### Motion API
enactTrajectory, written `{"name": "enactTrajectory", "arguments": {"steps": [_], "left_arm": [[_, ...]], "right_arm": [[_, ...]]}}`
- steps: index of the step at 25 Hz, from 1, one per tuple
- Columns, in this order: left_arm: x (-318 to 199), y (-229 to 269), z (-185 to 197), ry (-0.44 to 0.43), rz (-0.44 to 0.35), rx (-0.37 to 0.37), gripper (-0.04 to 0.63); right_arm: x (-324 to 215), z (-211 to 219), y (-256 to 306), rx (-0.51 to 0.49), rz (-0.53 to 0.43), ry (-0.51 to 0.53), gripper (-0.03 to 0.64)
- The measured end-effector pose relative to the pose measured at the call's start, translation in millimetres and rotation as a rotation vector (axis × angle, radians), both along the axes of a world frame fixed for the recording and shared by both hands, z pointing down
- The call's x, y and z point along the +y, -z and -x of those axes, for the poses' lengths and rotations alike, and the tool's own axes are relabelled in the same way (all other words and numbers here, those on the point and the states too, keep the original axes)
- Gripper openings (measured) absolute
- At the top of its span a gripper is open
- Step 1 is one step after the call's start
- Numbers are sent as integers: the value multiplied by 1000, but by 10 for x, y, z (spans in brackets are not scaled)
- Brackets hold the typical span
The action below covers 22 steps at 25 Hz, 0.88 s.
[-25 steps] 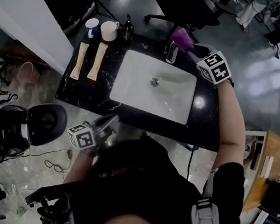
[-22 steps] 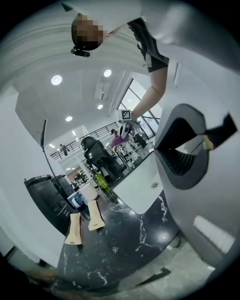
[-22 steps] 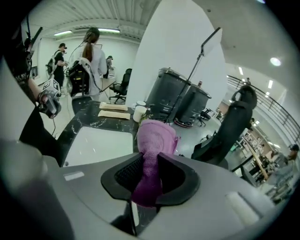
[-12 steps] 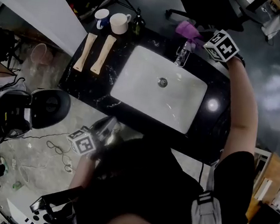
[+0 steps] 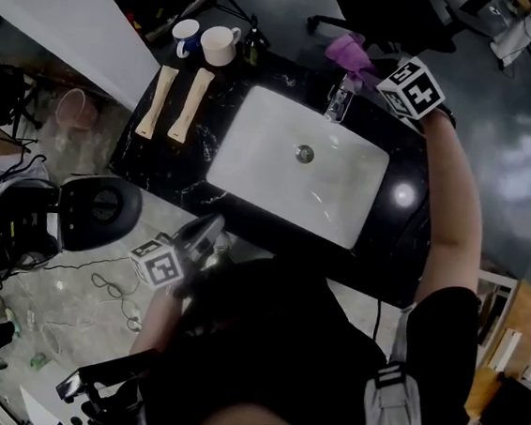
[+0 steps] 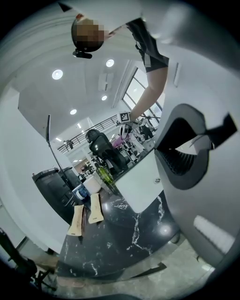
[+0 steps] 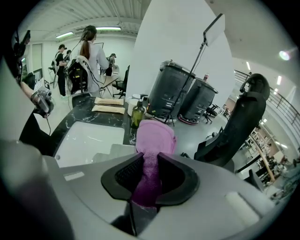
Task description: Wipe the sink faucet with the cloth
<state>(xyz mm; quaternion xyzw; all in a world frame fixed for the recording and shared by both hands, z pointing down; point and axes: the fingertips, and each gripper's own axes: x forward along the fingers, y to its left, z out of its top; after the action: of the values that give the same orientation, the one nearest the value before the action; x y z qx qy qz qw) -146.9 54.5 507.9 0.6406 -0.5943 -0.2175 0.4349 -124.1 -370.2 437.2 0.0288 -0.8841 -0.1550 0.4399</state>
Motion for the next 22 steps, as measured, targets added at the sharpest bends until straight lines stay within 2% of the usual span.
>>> {"name": "enactTrajectory", "arguments": {"steps": [6, 10, 14, 22], "left_arm": [[-81, 37, -2, -75, -19, -8, 0], [-165, 81, -54, -116, -29, -9, 0], [-211, 115, -68, -130, -24, -27, 0], [-41, 33, 47, -31, 18, -44, 0]], "right_arm": [[898, -443, -43, -73, 31, 78, 101], [1325, -599, -279, -46, 22, 130, 103], [1152, -434, -511, 3, -2, 111, 103], [238, -207, -747, -34, 3, -96, 101]]}}
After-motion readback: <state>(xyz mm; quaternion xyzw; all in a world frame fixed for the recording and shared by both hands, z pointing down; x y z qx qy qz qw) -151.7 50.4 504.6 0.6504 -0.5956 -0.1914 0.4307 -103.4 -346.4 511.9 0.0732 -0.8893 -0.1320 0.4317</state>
